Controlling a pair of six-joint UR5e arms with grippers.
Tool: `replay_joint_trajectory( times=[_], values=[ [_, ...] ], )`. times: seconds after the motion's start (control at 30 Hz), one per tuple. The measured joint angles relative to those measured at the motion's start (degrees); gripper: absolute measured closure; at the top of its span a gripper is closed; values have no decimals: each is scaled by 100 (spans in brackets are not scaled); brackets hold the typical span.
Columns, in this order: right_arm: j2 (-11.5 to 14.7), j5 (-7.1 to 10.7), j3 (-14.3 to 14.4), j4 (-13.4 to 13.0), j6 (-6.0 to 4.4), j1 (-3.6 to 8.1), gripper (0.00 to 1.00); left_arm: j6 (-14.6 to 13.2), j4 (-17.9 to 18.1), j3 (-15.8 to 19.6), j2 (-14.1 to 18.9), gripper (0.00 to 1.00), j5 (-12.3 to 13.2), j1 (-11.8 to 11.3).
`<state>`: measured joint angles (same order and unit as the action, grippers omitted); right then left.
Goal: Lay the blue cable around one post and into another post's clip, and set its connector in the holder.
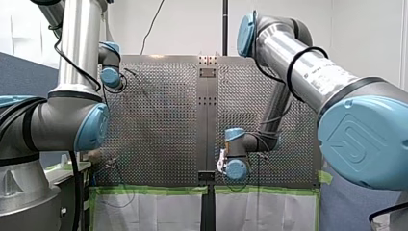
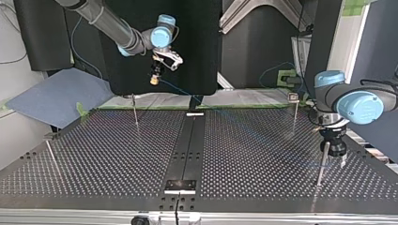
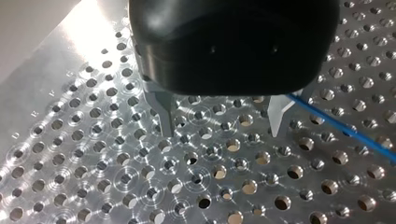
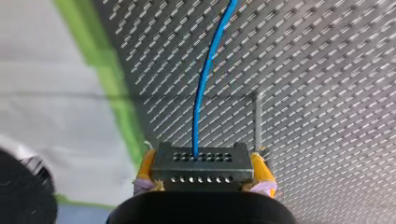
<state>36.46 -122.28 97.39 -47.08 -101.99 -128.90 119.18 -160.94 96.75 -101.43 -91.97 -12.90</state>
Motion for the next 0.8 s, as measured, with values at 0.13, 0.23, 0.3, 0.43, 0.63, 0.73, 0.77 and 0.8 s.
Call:
replay_joint_trajectory(
  times=[0.13,0.23,0.3,0.43,0.63,0.73,0.77,0.8],
  values=[
    [-217,-13,217,-218,-40,40,53,0,0,0,-1,0,0,0],
    [-378,16,378,-378,-20,129,53,0,0,0,-2,0,0,0],
    [-496,94,497,-498,28,230,53,0,-4,0,-1,0,0,0],
    [-736,309,737,-735,72,460,53,0,-8,0,-1,0,0,1],
    [-1064,631,1064,-1063,78,786,53,-1,-8,0,-2,0,0,1],
    [-1214,780,1214,-1214,68,936,53,-1,-6,0,-1,0,0,0],
    [-1260,828,1261,-1260,63,982,53,-3,-6,0,-2,0,0,0],
    [-1326,894,1326,-1327,55,1049,53,-3,-5,0,-2,0,0,0]
  ],
)
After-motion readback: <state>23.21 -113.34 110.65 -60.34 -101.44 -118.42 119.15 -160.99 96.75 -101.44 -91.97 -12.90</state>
